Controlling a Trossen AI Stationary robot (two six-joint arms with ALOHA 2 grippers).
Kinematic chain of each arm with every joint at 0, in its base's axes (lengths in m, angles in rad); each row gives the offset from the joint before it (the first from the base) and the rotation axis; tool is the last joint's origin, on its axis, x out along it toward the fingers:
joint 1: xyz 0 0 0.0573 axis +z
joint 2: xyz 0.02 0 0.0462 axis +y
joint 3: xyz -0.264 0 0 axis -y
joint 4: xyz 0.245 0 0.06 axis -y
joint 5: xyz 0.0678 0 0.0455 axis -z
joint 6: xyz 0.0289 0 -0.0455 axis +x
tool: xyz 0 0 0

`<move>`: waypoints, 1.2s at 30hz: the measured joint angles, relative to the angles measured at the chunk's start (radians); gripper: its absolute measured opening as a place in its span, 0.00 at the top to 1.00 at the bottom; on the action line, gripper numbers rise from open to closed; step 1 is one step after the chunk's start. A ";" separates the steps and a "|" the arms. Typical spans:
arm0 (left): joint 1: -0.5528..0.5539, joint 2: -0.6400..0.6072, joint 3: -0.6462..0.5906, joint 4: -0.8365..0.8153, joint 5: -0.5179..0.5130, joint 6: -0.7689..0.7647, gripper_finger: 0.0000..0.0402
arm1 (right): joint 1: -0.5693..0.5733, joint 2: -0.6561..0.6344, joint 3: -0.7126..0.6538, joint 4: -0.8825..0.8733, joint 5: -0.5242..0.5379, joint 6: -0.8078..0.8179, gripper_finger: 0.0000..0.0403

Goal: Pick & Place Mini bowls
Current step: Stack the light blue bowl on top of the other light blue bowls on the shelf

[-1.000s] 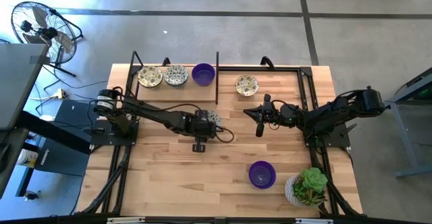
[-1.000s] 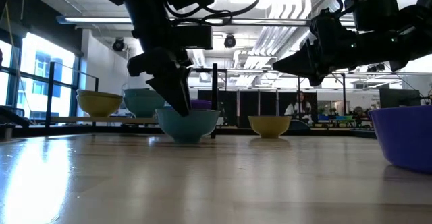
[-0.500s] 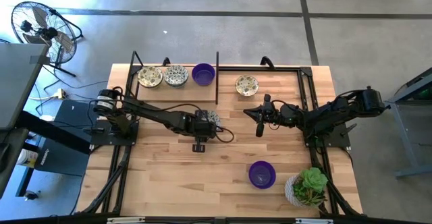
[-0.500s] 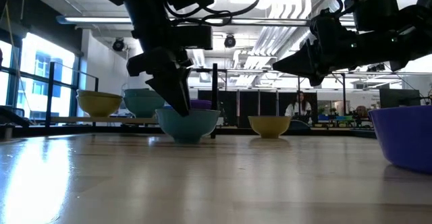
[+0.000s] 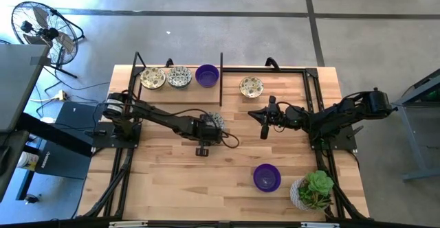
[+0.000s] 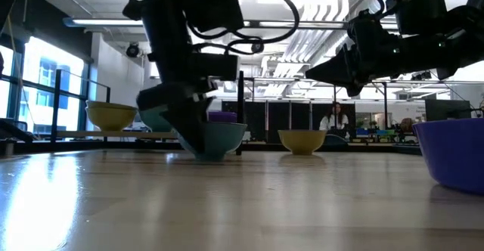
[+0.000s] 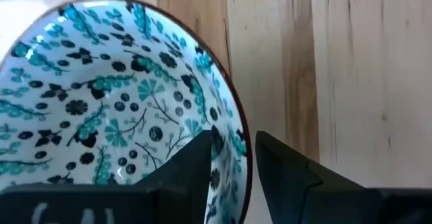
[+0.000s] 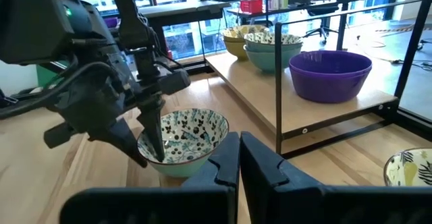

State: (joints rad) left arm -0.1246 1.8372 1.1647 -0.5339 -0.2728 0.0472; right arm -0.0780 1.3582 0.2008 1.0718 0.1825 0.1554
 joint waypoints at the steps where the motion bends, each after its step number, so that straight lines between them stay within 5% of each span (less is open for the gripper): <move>1: 0.000 -0.001 0.001 0.002 0.000 0.001 0.72 | 0.000 0.000 0.000 -0.001 0.003 0.000 1.00; 9: 0.000 -0.074 0.000 -0.037 -0.010 0.001 0.73 | 0.000 0.000 0.000 -0.005 0.006 0.000 1.00; 18: 0.000 -0.086 0.002 -0.030 0.006 -0.006 0.86 | 0.000 0.000 0.000 -0.013 0.006 -0.004 1.00; 29: 0.000 -0.082 0.002 -0.037 0.020 -0.038 0.66 | 0.000 0.000 0.000 -0.013 0.006 -0.003 1.00; 36: 0.000 -0.082 0.002 -0.037 0.021 -0.035 0.74 | 0.000 0.000 0.000 -0.013 0.006 -0.003 1.00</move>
State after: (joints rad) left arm -0.1242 1.7554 1.1664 -0.5705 -0.2520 0.0120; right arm -0.0780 1.3582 0.2008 1.0588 0.1883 0.1520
